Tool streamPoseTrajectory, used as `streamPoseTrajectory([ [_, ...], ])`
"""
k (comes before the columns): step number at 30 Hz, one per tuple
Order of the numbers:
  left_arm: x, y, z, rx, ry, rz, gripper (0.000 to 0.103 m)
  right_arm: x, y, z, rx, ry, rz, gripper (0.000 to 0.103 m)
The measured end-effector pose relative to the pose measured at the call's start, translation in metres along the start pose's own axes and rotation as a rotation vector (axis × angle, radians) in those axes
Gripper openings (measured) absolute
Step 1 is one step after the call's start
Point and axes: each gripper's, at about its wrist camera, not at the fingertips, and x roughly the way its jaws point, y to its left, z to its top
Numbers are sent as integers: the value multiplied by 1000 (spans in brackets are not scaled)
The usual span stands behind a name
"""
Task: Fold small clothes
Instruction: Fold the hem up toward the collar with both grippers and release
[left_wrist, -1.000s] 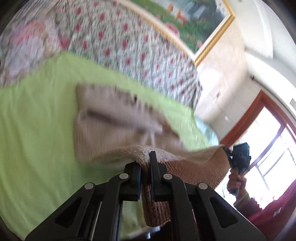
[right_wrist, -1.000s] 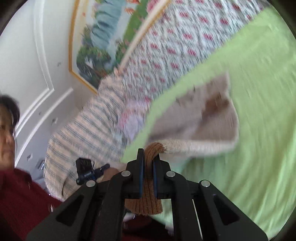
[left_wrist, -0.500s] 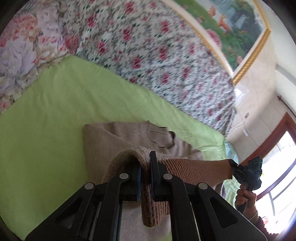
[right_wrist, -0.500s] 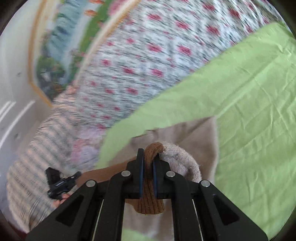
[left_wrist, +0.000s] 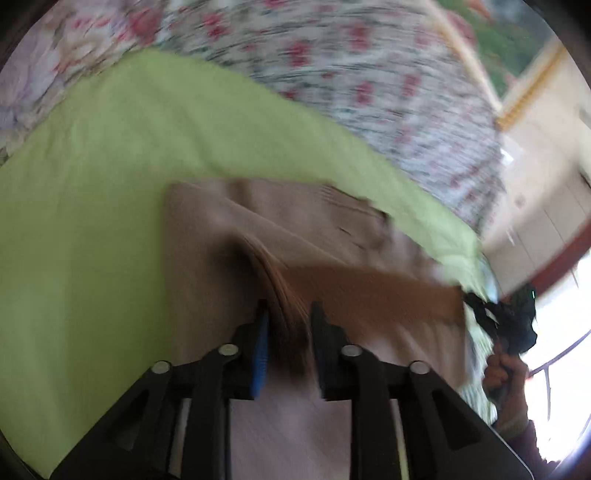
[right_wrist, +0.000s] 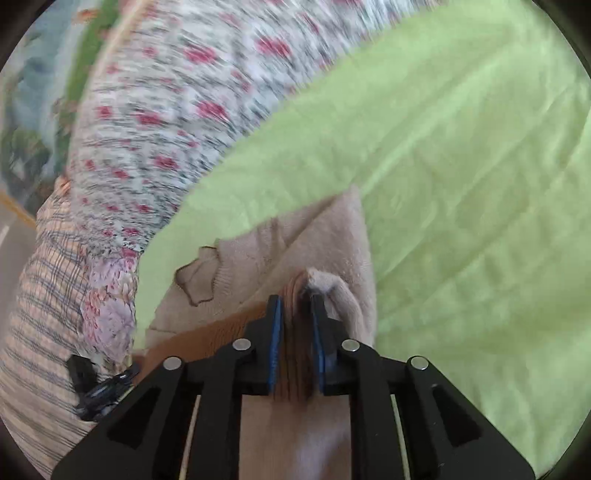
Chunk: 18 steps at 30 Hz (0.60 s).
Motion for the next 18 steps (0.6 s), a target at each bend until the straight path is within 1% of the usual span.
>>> streamPoseTrajectory([
  [1, -3, -12, -10, 28, 1, -10, 32, -6, 12, -8, -50, -2, 31, 18],
  [2, -3, -30, -24, 69, 9, -18, 32, -6, 31, -21, -128, 37, 97, 18],
  [4, 8, -50, -40, 117, 52, -53, 32, 9, 59, -39, -227, 142, 159, 18],
  [5, 18, -58, -46, 139, 79, -62, 32, 21, 72, -50, -284, 213, 169, 18],
  [6, 28, -63, -47, 160, 100, -50, 32, 35, 83, -59, -349, 276, 156, 18],
  [7, 39, -64, -46, 173, 114, -21, 31, 46, 91, -65, -406, 313, 126, 18],
  [8, 48, -62, -42, 170, 130, 2, 29, 60, 97, -69, -474, 346, 69, 18],
  [9, 60, -58, -32, 150, 158, 10, 28, 70, 97, -68, -507, 363, 25, 18],
  [10, 67, -54, -25, 141, 175, 15, 25, 82, 93, -61, -516, 374, -15, 18],
  [11, 73, -49, -16, 137, 186, 27, 18, 89, 88, -54, -507, 375, -38, 17],
  [12, 78, -45, -4, 140, 184, 51, 16, 96, 81, -43, -490, 361, -75, 17],
  [13, 81, -41, 6, 144, 173, 82, 17, 103, 70, -25, -452, 330, -137, 17],
  [14, 83, -33, 23, 145, 151, 151, 16, 107, 58, -9, -396, 293, -184, 17],
  [16, 83, -18, 47, 117, 111, 228, 17, 103, 32, 21, -242, 204, -259, 17],
  [17, 82, -6, 62, 81, 85, 252, 17, 97, 18, 32, -162, 164, -258, 17],
  [18, 80, 2, 70, 54, 69, 253, 17, 92, 11, 37, -121, 136, -251, 17],
])
